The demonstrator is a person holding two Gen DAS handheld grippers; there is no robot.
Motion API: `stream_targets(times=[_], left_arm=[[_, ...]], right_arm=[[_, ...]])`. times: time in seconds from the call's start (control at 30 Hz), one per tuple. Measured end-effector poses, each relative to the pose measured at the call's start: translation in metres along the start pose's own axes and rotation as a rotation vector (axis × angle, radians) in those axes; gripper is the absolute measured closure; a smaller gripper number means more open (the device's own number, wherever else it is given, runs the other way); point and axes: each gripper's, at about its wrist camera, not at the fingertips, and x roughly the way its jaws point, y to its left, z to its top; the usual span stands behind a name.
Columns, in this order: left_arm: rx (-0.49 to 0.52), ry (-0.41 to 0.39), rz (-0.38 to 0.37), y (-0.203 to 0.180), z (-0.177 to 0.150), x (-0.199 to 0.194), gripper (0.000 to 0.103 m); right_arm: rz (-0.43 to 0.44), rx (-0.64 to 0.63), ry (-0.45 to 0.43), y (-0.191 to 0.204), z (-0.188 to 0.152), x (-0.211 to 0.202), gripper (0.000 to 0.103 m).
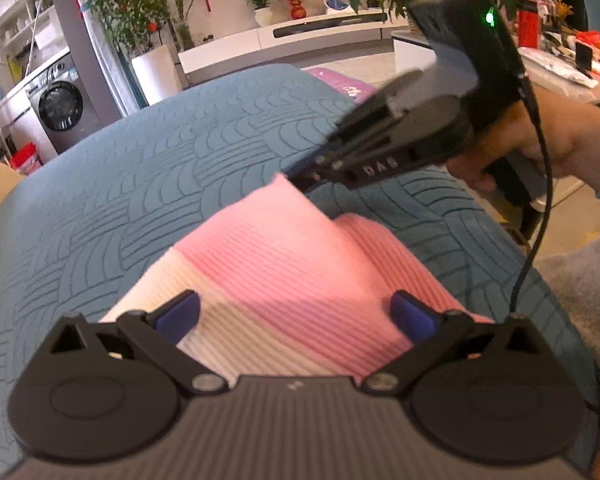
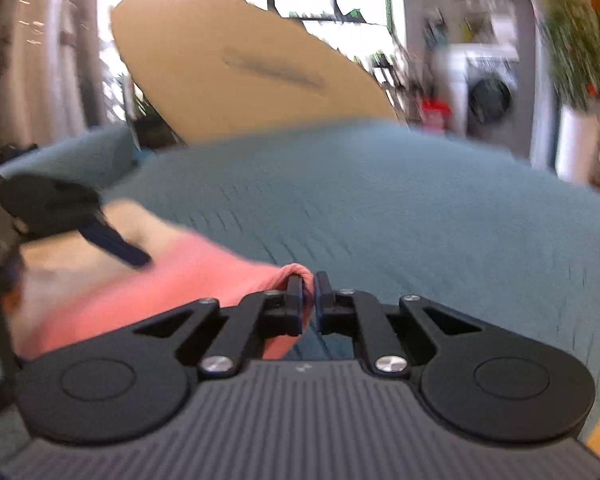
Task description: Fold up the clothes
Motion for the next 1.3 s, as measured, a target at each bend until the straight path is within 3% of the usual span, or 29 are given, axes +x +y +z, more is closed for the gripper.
stream_targets(times=[0.13, 0.2, 0.23, 0.27, 0.3, 0.33, 0.37, 0.5, 0.6, 0.63, 0.67, 0.8, 0.87, 0.97, 1.1, 1.2, 1.3], left_arm=[[-0.021, -0.011, -0.01, 0.009, 0.005, -0.007, 0.001], [-0.054, -0.02, -0.019, 0.017, 0.008, -0.011, 0.001], [-0.079, -0.027, -0.027, 0.022, 0.01, -0.014, 0.001], [-0.099, -0.033, -0.034, 0.026, 0.012, -0.016, 0.001], [-0.124, -0.043, -0.039, 0.032, 0.013, -0.018, 0.001], [-0.139, -0.048, -0.038, 0.035, 0.015, -0.019, 0.001], [-0.154, -0.053, -0.038, 0.038, 0.016, -0.02, 0.001], [-0.204, -0.055, -0.004, 0.055, 0.019, -0.021, 0.001], [-0.217, -0.038, 0.0, 0.058, 0.02, -0.018, 0.001], [-0.22, -0.031, 0.0, 0.06, 0.021, -0.017, 0.001], [-0.221, -0.027, -0.001, 0.061, 0.021, -0.016, 0.001], [-0.194, -0.03, 0.018, 0.06, 0.022, -0.02, 0.001], [-0.185, -0.023, 0.033, 0.058, 0.02, -0.02, 0.0], [-0.186, 0.022, 0.07, 0.057, 0.019, -0.013, 0.0], [-0.196, 0.054, 0.086, 0.062, 0.017, -0.007, 0.0], [-0.201, 0.057, 0.088, 0.064, 0.018, -0.009, 0.0], [-0.2, 0.057, 0.091, 0.063, 0.018, -0.009, 0.0]], right_arm=[[0.03, 0.117, -0.067, -0.016, 0.001, -0.034, 0.088], [0.108, 0.166, -0.11, -0.022, 0.001, -0.052, 0.07], [0.15, 0.178, -0.122, -0.023, -0.001, -0.058, 0.051], [0.254, 0.193, -0.131, -0.023, -0.005, -0.063, 0.029], [0.352, 0.204, -0.137, -0.022, -0.009, -0.067, 0.022], [0.392, 0.197, -0.122, -0.02, -0.013, -0.065, 0.02], [0.428, 0.188, -0.104, -0.017, -0.017, -0.062, 0.02], [0.441, 0.141, -0.008, -0.001, -0.017, -0.037, 0.023], [0.479, 0.094, 0.039, 0.015, -0.014, -0.024, 0.049], [0.484, 0.078, 0.049, 0.019, -0.013, -0.024, 0.066], [0.49, 0.062, 0.06, 0.023, -0.013, -0.023, 0.076], [0.48, 0.027, 0.052, 0.023, -0.019, -0.045, 0.089], [0.498, 0.043, 0.001, 0.015, -0.018, -0.062, 0.093], [0.496, 0.109, -0.067, -0.004, -0.018, -0.077, 0.094], [0.46, 0.161, 0.038, -0.014, -0.031, -0.063, 0.092], [0.5, 0.159, 0.055, -0.012, -0.034, -0.064, 0.086], [0.534, 0.184, 0.019, -0.013, -0.037, -0.07, 0.044]])
